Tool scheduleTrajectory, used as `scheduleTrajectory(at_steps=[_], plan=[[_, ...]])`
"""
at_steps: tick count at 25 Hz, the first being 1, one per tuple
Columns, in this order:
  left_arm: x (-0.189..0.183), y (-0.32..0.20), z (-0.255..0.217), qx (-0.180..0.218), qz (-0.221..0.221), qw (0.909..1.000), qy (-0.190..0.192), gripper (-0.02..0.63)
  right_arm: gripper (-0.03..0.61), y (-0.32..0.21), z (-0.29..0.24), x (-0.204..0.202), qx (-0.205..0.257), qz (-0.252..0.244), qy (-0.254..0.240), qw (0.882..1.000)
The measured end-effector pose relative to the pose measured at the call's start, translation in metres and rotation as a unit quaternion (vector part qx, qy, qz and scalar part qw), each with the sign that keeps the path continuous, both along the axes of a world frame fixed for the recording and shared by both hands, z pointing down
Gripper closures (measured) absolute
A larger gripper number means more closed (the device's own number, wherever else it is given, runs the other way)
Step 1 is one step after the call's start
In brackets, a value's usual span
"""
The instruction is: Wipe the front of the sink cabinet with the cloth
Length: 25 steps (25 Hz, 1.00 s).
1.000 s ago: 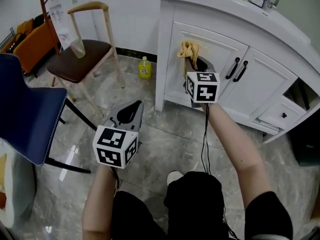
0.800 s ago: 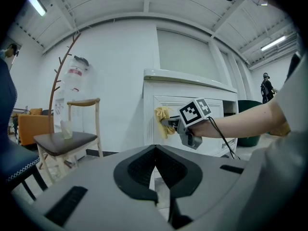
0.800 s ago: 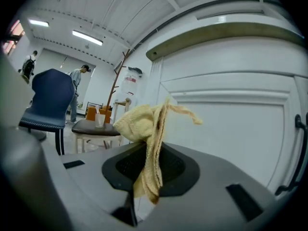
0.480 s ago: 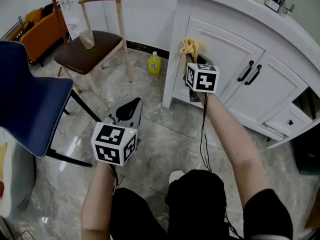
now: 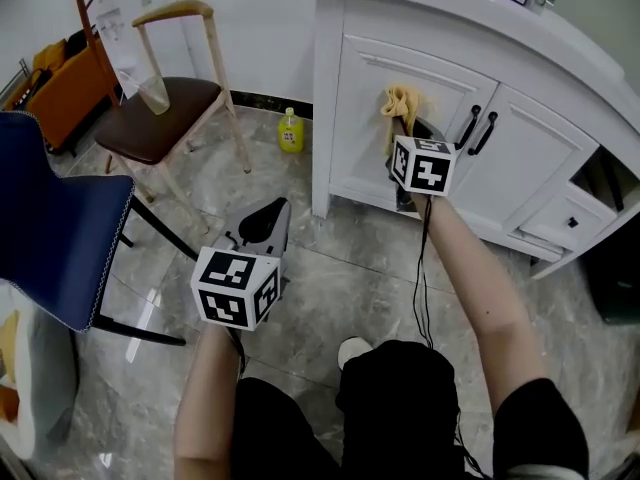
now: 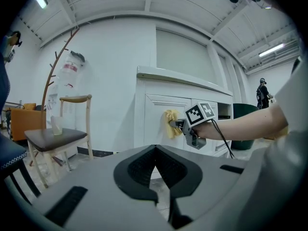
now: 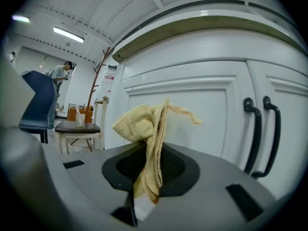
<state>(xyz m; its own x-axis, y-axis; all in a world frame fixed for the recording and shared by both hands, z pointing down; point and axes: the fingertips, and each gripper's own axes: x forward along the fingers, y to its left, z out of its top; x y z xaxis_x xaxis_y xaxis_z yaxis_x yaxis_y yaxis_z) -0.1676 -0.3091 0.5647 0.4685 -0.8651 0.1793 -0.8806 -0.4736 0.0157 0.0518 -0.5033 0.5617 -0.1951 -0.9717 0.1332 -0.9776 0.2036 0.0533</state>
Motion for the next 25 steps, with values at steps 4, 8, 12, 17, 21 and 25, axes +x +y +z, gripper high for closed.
scheduleTrajectory(at_steps=[4,8,12,17,21,25], plan=[[0.019,-0.005,0.003,-0.005,0.013,0.9999,0.004,0.597,0.499,0.012,0.004,0.041,-0.001,0.035,0.004,0.999],[0.040,-0.008,0.007,-0.006,0.032,0.9995,0.007,0.598,0.499,0.027,0.011,0.081,-0.003,0.074,0.009,0.997],[0.054,-0.008,0.007,-0.002,0.046,0.9989,-0.003,0.597,0.499,0.038,0.020,0.103,-0.012,0.100,-0.001,0.995],[0.061,-0.014,0.009,0.000,0.041,0.9991,0.001,0.597,0.499,0.043,0.025,0.096,-0.007,0.080,0.014,0.997],[0.051,-0.022,0.014,-0.008,0.018,0.9998,0.004,0.597,0.499,0.038,0.038,0.056,-0.006,0.019,0.040,0.999],[0.038,-0.030,0.020,-0.013,0.000,0.9999,0.004,0.597,0.497,0.024,0.054,0.010,-0.008,-0.032,0.047,0.998]])
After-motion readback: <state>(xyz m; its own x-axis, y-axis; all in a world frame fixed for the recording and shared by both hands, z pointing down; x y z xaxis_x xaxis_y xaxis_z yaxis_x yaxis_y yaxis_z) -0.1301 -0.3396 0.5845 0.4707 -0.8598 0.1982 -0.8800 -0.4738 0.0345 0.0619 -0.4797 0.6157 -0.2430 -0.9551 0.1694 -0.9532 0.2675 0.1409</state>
